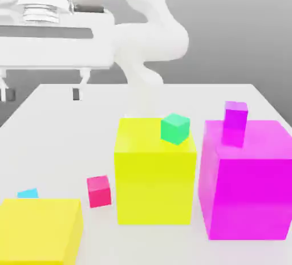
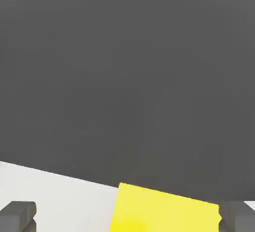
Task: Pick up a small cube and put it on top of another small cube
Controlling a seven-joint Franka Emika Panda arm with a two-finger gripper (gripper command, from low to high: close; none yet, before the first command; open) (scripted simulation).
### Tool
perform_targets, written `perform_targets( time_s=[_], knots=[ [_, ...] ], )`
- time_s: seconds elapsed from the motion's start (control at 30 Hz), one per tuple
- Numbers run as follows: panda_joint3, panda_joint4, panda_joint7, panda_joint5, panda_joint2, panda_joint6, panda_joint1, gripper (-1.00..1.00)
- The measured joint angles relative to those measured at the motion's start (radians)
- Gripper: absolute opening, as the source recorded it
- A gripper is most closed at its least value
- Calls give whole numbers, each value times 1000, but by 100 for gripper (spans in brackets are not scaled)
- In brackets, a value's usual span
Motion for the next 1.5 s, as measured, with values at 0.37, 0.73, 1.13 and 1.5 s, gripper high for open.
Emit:
perform_targets(
  time_s=[0.37, 0.73, 1.13, 1.5],
  knots=[
    [-96, -92, -561, 215, 387, 152, -130, 0],
    [120, -59, -823, 441, 649, 313, -352, -100],
    [-43, -156, -734, 164, 409, 182, -211, -100],
    [15, -414, -1173, -223, 45, 115, -139, -100]
  ],
)
